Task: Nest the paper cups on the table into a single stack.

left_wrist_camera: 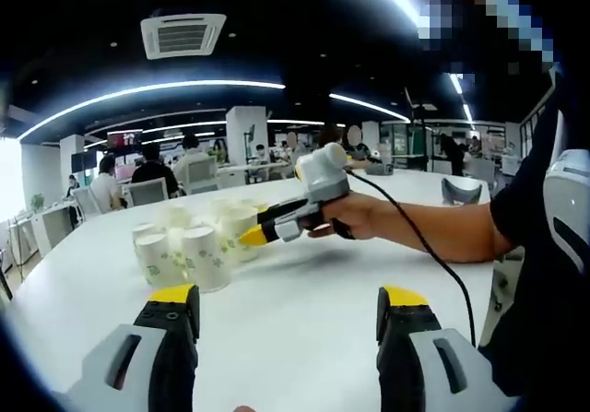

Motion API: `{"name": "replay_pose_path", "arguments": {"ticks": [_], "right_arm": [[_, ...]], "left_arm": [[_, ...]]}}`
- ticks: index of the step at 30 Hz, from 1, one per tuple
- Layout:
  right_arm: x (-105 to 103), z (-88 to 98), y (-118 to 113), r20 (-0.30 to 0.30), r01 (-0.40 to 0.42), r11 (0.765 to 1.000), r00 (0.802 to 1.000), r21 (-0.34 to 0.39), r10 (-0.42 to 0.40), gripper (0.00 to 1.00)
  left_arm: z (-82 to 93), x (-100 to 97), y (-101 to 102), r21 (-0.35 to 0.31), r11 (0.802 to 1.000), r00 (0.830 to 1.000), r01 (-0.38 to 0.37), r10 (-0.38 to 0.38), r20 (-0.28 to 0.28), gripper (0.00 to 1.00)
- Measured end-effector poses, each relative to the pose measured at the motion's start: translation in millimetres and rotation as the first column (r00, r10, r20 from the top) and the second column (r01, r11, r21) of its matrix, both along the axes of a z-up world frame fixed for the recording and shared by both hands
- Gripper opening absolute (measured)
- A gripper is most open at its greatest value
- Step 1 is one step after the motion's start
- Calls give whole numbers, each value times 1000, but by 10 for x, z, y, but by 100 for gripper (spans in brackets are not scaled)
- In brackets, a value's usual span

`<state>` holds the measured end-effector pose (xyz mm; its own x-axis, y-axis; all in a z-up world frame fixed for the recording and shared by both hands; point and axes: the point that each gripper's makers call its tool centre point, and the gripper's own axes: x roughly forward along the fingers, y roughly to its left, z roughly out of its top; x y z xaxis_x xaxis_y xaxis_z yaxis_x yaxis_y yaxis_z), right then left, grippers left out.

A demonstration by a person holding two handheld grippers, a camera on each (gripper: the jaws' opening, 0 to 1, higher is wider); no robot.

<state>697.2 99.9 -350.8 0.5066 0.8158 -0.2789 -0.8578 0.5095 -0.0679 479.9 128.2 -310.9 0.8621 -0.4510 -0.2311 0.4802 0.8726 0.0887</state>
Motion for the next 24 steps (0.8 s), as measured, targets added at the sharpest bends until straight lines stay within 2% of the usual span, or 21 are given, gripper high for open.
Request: {"name": "replay_pose_path", "arguments": {"ticks": [6,24], "right_arm": [[22,-63,-4,-13,8,1000,1000,12,-8,47],[-24,11,-15,-7,19,998,1000,57,-19,43]], "left_arm": [[-48,-14,-13,4,1000,1000,7,-7,-7,83],[-138,-32,-20,-1,1000,1000,-3,3,-20,81]]}}
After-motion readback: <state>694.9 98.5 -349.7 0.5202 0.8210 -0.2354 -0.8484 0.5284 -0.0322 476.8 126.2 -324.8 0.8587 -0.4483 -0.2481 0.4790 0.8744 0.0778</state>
